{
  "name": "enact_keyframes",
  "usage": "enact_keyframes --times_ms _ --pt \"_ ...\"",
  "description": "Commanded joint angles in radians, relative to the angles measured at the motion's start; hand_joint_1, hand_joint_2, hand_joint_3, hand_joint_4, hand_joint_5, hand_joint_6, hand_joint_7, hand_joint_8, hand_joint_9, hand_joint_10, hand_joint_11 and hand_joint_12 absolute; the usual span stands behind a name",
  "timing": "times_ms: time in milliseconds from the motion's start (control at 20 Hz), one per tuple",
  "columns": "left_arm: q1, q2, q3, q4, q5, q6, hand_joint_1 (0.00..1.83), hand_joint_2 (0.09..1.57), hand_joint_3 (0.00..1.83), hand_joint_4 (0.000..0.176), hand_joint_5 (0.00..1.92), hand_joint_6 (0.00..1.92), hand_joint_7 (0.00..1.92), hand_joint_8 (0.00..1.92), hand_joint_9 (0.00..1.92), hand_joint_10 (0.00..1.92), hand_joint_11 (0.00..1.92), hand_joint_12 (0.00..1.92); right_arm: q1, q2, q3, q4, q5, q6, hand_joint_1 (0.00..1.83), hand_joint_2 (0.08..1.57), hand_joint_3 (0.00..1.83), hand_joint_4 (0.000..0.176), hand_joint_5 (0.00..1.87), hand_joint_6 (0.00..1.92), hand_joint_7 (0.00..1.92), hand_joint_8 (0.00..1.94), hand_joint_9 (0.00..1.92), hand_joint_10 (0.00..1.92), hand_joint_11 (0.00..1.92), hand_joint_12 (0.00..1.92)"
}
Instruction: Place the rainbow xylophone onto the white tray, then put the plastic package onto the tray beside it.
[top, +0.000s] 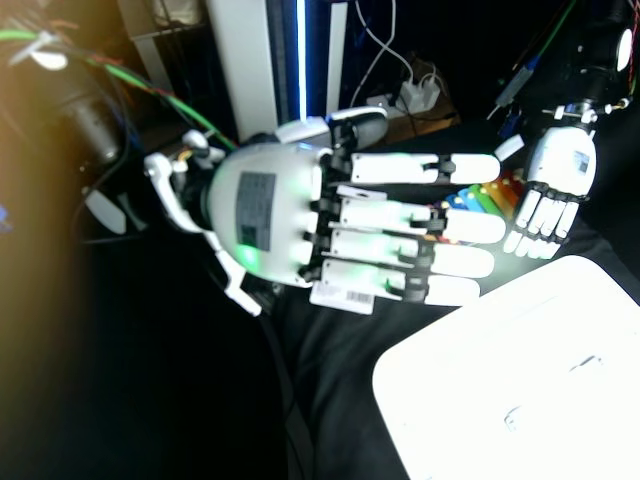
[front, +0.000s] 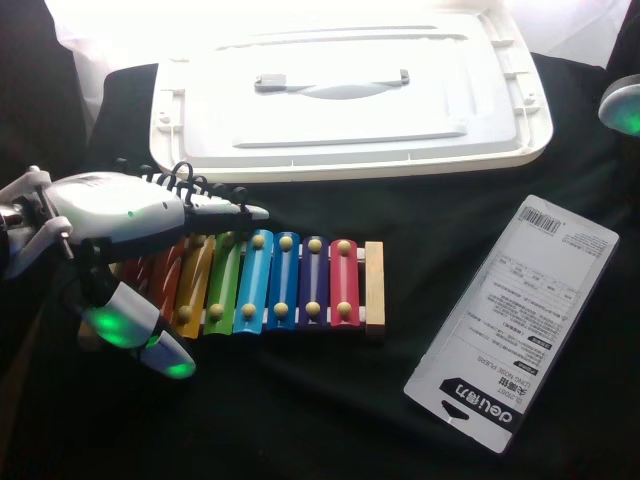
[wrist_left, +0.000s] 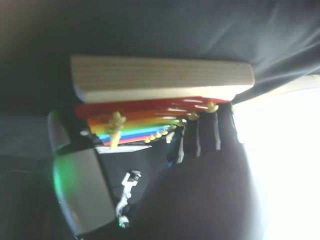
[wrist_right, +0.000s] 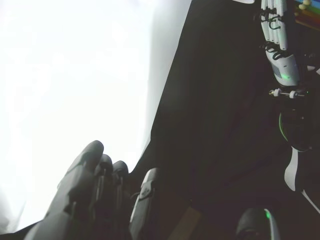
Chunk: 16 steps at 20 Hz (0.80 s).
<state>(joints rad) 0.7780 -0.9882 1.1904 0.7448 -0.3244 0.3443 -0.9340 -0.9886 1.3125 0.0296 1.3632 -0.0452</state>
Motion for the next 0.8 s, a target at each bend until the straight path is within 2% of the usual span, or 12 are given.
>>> enact_keyframes --times_ms 0,50,100,200,350,400,450,500,550,600,650,750 --pt "0.013 -0.018 -0.002 0.017 0.019 -0.004 1.05 0.88 0.01 0.076 0.19 0.01 0.43 0.00 0.44 0.01 0.16 0.60 0.005 0.003 -0.002 0.030 0.120 0.011 0.70 0.79 0.00 0.136 0.44 0.00 0.16 0.00 0.10 0.00 0.00 0.44" --pt "0.013 -0.018 -0.001 0.017 0.019 -0.004 1.04 0.91 0.00 0.061 0.24 0.00 0.46 0.00 0.48 0.01 0.20 0.66 0.005 0.003 -0.002 0.030 0.120 0.011 0.71 0.80 0.00 0.122 0.44 0.00 0.17 0.00 0.11 0.00 0.00 0.48" --pt "0.014 -0.018 -0.001 0.016 0.019 -0.004 1.05 0.94 0.00 0.060 0.29 0.00 0.49 0.00 0.51 0.00 0.22 0.72 0.005 0.003 -0.002 0.029 0.121 0.011 0.71 0.82 0.01 0.114 0.43 0.00 0.17 0.00 0.12 0.00 0.00 0.50" --pt "0.014 -0.018 -0.001 0.015 0.019 -0.004 1.10 0.96 0.00 0.054 0.35 0.01 0.54 0.00 0.57 0.01 0.23 0.74 0.005 0.003 -0.002 0.029 0.122 0.011 0.73 0.83 0.00 0.116 0.44 0.00 0.18 0.00 0.12 0.00 0.00 0.54" --pt "0.014 -0.018 0.005 0.000 0.013 -0.004 1.10 1.02 0.00 0.042 0.46 0.00 0.69 0.00 0.73 0.02 0.33 0.88 0.005 0.003 -0.002 0.029 0.123 0.011 0.72 0.83 0.00 0.104 0.44 0.00 0.18 0.00 0.12 0.00 0.00 0.53" --pt "0.014 -0.018 0.007 -0.007 0.009 -0.004 1.10 1.05 0.00 0.037 0.49 0.01 0.73 0.01 0.78 0.02 0.34 0.93 0.005 0.003 -0.002 0.029 0.123 0.011 0.72 0.82 0.00 0.107 0.43 0.00 0.17 0.00 0.12 0.00 0.00 0.51" --pt "0.015 -0.017 0.009 -0.034 0.000 0.011 1.12 1.08 0.00 0.024 0.50 0.00 0.74 0.01 0.81 0.02 0.35 0.97 0.005 0.003 -0.003 0.029 0.124 0.011 0.73 0.82 0.00 0.105 0.43 0.00 0.17 0.00 0.12 0.00 0.00 0.51" --pt "0.017 -0.015 0.009 -0.058 -0.011 0.022 1.13 1.10 0.00 0.008 0.53 0.01 0.78 0.01 0.83 0.02 0.38 0.93 0.005 0.003 -0.003 0.029 0.124 0.011 0.71 0.82 0.00 0.106 0.42 0.00 0.17 0.00 0.12 0.00 0.00 0.50" --pt "0.019 -0.013 0.010 -0.078 -0.024 0.029 1.13 1.13 0.00 0.000 0.55 0.01 0.78 0.01 0.85 0.03 0.43 0.89 0.005 0.003 -0.003 0.029 0.124 0.011 0.69 0.81 0.00 0.117 0.42 0.00 0.17 0.00 0.13 0.00 0.00 0.50" --pt "0.019 -0.010 0.010 -0.090 -0.034 0.030 1.13 1.14 0.00 0.000 0.53 0.00 0.77 0.01 0.85 0.02 0.42 0.88 0.005 0.003 -0.003 0.029 0.124 0.011 0.68 0.80 0.00 0.117 0.42 0.00 0.17 0.00 0.13 0.00 0.00 0.50" --pt "0.019 -0.006 0.010 -0.102 -0.048 0.031 1.10 1.15 0.00 0.000 0.54 0.00 0.78 0.01 0.86 0.03 0.39 0.98 0.005 0.003 -0.003 0.029 0.124 0.011 0.68 0.80 0.00 0.111 0.40 0.00 0.16 0.00 0.12 0.00 0.00 0.50" --pt "0.020 0.001 0.009 -0.139 -0.069 0.050 1.08 1.16 0.00 0.000 0.55 0.01 0.79 0.01 0.87 0.03 0.34 1.07 0.005 0.003 -0.004 0.029 0.124 0.011 0.66 0.79 0.00 0.120 0.41 0.00 0.16 0.00 0.13 0.00 0.00 0.50"
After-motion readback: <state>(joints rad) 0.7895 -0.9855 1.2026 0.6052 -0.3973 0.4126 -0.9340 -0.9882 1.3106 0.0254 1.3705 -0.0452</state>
